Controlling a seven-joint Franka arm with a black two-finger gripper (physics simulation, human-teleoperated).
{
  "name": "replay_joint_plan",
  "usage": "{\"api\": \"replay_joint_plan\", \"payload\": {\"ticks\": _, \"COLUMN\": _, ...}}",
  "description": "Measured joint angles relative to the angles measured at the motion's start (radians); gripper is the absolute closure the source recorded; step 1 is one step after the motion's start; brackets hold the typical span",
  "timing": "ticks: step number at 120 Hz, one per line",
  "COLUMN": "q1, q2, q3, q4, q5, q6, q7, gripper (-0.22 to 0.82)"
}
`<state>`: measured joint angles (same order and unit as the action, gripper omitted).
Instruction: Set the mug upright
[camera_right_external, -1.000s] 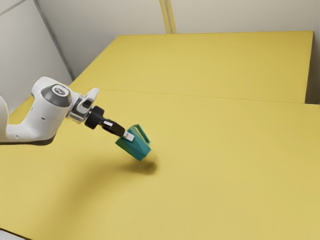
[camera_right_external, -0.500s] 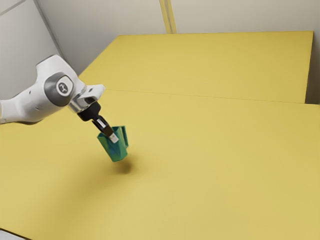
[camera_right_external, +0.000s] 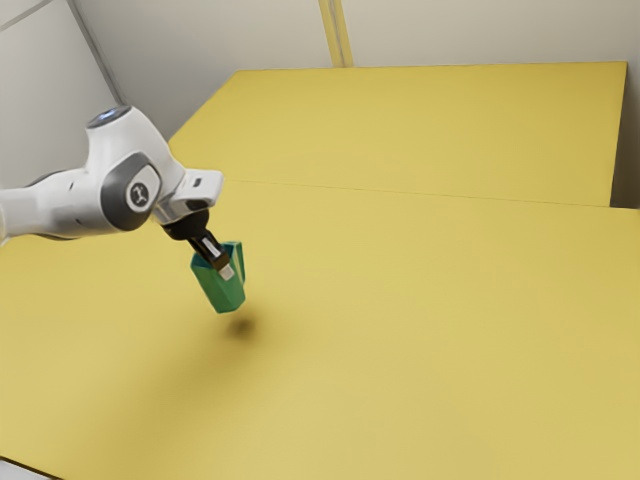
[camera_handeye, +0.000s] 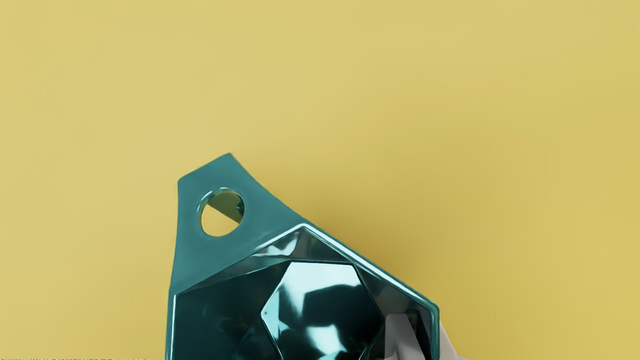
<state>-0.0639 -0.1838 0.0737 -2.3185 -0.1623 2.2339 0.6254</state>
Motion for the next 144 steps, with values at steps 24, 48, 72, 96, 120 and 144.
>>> {"api": "replay_joint_plan", "payload": {"ticks": 24, "q1": -0.008, "q2": 0.004, "q3": -0.018, "q4": -0.030, "q5": 0.055, "q6": 0.077, "q7": -0.080, "gripper": 0.79}}
{"api": "replay_joint_plan", "payload": {"ticks": 48, "q1": -0.011, "q2": 0.020, "q3": -0.024, "q4": -0.064, "q5": 0.086, "q6": 0.139, "q7": -0.150, "gripper": 0.79}}
{"api": "replay_joint_plan", "payload": {"ticks": 72, "q1": -0.020, "q2": 0.039, "q3": -0.025, "q4": -0.078, "q5": 0.110, "q6": 0.176, "q7": -0.210, "gripper": 0.79}}
{"api": "replay_joint_plan", "payload": {"ticks": 96, "q1": -0.026, "q2": 0.058, "q3": -0.025, "q4": -0.090, "q5": 0.123, "q6": 0.205, "q7": -0.258, "gripper": 0.79}}
{"api": "replay_joint_plan", "payload": {"ticks": 120, "q1": -0.028, "q2": 0.076, "q3": -0.025, "q4": -0.090, "q5": 0.127, "q6": 0.221, "q7": -0.295, "gripper": 0.79}}
{"api": "replay_joint_plan", "payload": {"ticks": 144, "q1": -0.029, "q2": 0.089, "q3": -0.025, "q4": -0.090, "q5": 0.128, "q6": 0.227, "q7": -0.322, "gripper": 0.79}}
